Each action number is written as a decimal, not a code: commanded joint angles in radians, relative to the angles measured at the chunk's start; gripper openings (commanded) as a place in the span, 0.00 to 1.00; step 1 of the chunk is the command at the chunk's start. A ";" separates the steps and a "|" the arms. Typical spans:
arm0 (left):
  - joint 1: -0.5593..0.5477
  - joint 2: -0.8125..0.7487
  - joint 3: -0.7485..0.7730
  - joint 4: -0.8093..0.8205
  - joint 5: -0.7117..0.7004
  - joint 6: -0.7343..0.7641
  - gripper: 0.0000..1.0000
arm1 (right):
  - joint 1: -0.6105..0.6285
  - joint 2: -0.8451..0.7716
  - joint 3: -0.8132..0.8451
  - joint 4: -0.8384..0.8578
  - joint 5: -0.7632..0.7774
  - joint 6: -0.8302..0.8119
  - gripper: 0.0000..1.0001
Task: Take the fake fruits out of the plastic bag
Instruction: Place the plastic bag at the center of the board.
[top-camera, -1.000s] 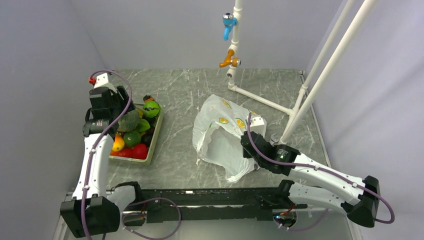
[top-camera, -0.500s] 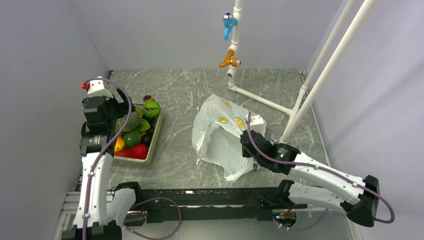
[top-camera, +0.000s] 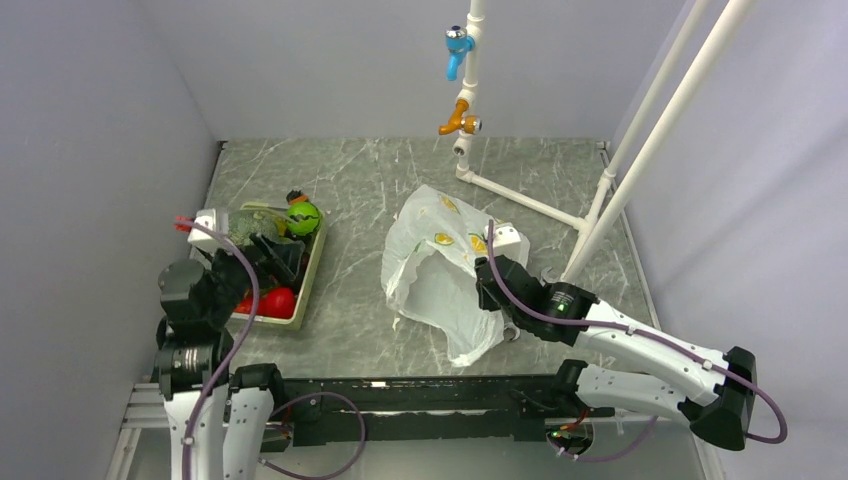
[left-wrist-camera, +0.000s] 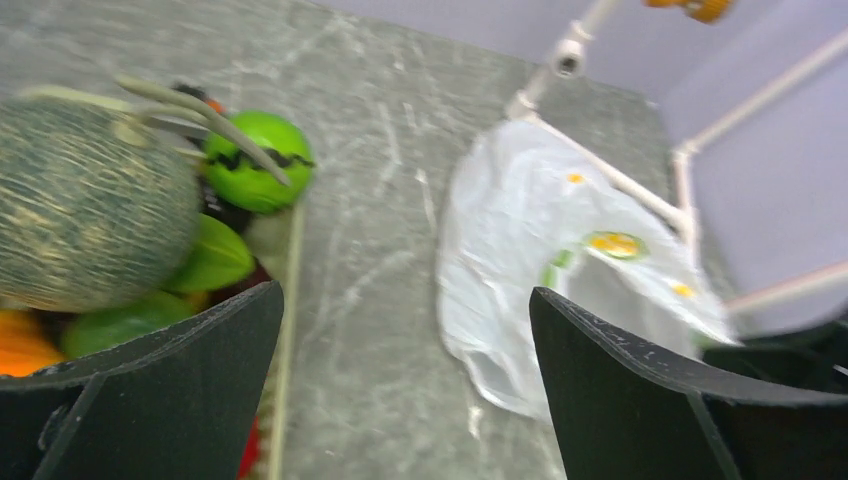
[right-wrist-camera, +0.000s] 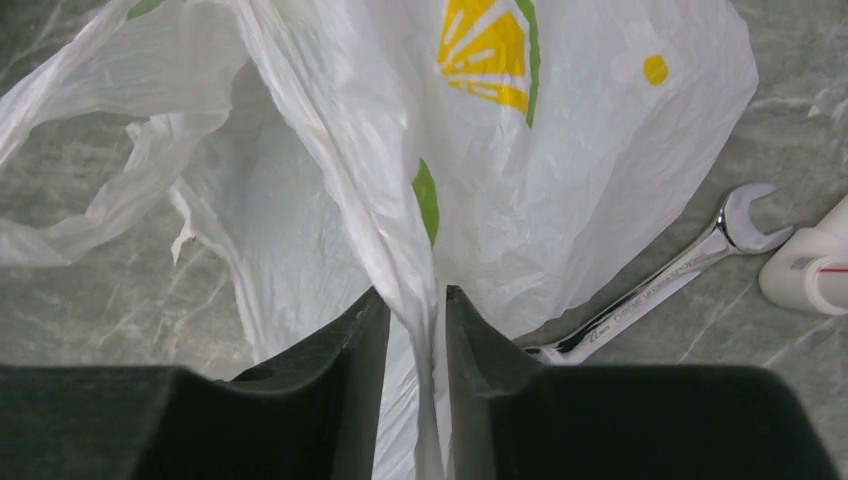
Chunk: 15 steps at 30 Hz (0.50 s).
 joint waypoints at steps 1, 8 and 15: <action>-0.001 -0.101 -0.047 -0.031 0.192 -0.156 0.99 | -0.003 -0.027 0.034 0.049 -0.036 -0.055 0.37; -0.001 -0.182 0.022 -0.069 0.184 -0.245 0.99 | -0.003 -0.134 0.094 -0.013 -0.023 -0.088 0.67; -0.001 -0.161 0.319 -0.155 0.146 -0.243 0.99 | -0.003 -0.237 0.281 -0.120 0.011 -0.159 0.87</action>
